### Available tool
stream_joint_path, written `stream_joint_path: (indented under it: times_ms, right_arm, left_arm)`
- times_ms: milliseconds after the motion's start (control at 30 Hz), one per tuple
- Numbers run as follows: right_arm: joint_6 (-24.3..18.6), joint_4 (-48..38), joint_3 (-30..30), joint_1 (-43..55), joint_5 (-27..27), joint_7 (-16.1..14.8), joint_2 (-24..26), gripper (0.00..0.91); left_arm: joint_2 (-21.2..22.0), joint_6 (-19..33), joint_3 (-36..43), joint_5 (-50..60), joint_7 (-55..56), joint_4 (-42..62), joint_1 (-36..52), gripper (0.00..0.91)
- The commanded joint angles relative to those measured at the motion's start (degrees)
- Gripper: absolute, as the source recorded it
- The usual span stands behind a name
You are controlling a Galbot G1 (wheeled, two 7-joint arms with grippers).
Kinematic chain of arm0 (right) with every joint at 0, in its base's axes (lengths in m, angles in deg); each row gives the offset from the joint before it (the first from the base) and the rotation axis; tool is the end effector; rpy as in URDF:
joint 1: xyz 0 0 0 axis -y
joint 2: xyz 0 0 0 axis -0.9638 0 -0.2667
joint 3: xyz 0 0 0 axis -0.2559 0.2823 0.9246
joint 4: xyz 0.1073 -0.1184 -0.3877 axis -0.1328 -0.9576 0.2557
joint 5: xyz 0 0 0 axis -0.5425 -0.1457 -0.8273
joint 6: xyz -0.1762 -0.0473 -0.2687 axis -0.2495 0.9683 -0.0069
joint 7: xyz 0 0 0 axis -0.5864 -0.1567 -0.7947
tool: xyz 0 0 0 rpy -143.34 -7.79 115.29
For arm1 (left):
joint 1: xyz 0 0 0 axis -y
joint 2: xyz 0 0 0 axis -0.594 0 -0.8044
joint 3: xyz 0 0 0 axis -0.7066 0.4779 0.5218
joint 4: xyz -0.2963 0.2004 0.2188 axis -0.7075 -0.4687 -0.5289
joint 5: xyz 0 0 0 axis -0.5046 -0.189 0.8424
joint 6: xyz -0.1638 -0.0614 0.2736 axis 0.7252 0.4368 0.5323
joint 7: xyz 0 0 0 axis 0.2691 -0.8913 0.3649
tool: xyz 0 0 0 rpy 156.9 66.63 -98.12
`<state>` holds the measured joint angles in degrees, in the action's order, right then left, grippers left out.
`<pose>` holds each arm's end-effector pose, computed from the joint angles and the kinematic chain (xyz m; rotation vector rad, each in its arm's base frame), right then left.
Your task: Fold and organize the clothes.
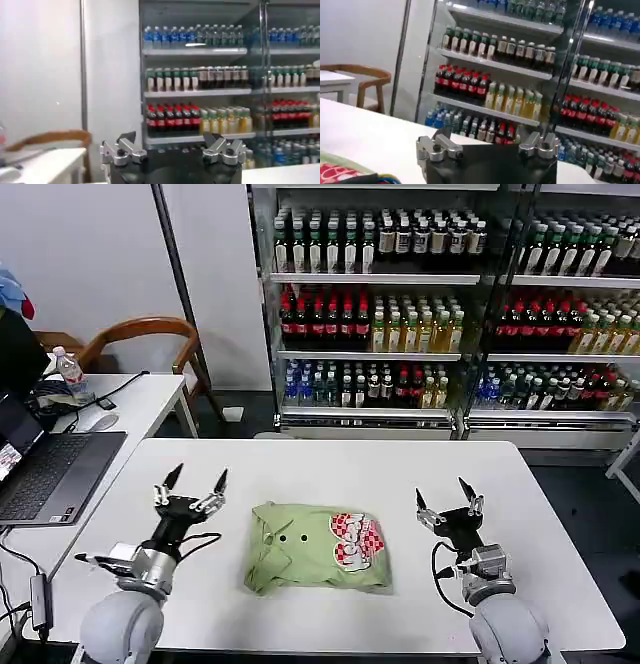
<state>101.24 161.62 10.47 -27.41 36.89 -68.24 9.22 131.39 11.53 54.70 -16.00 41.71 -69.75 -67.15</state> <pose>0.2319 -0.0924 -0.3324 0.1434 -3.0294 0.3730 0.2248 0.1117 -0.3221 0.2198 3.0897 0.0649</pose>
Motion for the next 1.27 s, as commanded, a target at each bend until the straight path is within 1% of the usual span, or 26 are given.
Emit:
stream_joint_path:
  times_ms: [33, 133, 333, 400, 467, 533, 667, 767, 867, 1033, 1167, 1267]
  right_arm:
    - [-1.6, -4.0, -0.1, 2.5, -1.5, 0.1, 0.6, 0.907]
    - [-1.6, -4.8, -0.4, 2.9, -1.5, 0.1, 0.7, 0.907]
    - [-1.5, -5.0, -0.6, 2.6, -0.9, -0.2, 0.8, 0.907]
    - [-1.2, -4.8, -1.0, 2.6, -1.5, -0.5, 1.1, 0.907]
    - [-2.8, -4.7, -1.5, 2.5, -2.9, -2.6, 1.2, 0.907]
    - [-3.5, -4.0, -1.9, 2.1, -3.3, -3.4, 1.4, 0.907]
    - [-4.2, -3.8, -2.7, 1.5, -5.0, -2.5, 1.2, 0.907]
    - [-4.5, -3.7, -3.0, 0.7, -5.9, -2.0, 1.3, 0.907]
    - [-4.9, -3.7, -3.3, 0.3, -7.0, -1.9, 1.1, 0.907]
    - [-4.8, -5.1, -2.8, 1.0, -7.5, -1.4, 0.0, 0.907]
    - [-5.2, -4.5, -2.2, 0.0, -8.8, -1.2, -0.5, 0.907]
    - [-4.9, -2.6, -3.0, -1.7, -9.7, -1.4, -0.8, 0.907]
  left_arm:
    - [-0.9, 4.8, -6.1, 5.8, -2.9, 1.7, -2.4, 0.907]
    - [-0.5, 4.9, -5.9, 10.3, -0.4, 2.0, -2.0, 0.907]
    - [-0.1, 3.2, -5.2, 10.7, 1.6, 1.1, -2.3, 0.907]
    - [0.0, 2.9, -5.0, 11.3, 1.4, 0.9, -2.3, 0.907]
    - [0.1, 2.8, -5.2, 11.6, -0.4, 1.4, -2.2, 0.907]
    - [0.0, 1.6, -5.2, 12.3, -1.0, 1.8, -2.4, 0.907]
    - [0.0, 2.6, -4.9, 11.9, -1.8, 1.8, -2.9, 0.907]
    - [0.0, 1.7, -4.4, 11.0, -1.0, 0.2, -3.4, 0.907]
    - [-0.1, 2.9, -4.5, 11.5, -1.3, -0.4, -4.0, 0.907]
    - [-0.2, 3.6, -4.6, 11.8, -1.4, -0.8, -4.7, 0.907]
    - [-2.0, 6.6, -5.3, 10.6, -1.4, -0.3, -6.4, 0.907]
    - [-2.2, 6.1, -5.6, 9.3, -0.3, -0.5, -5.4, 0.907]
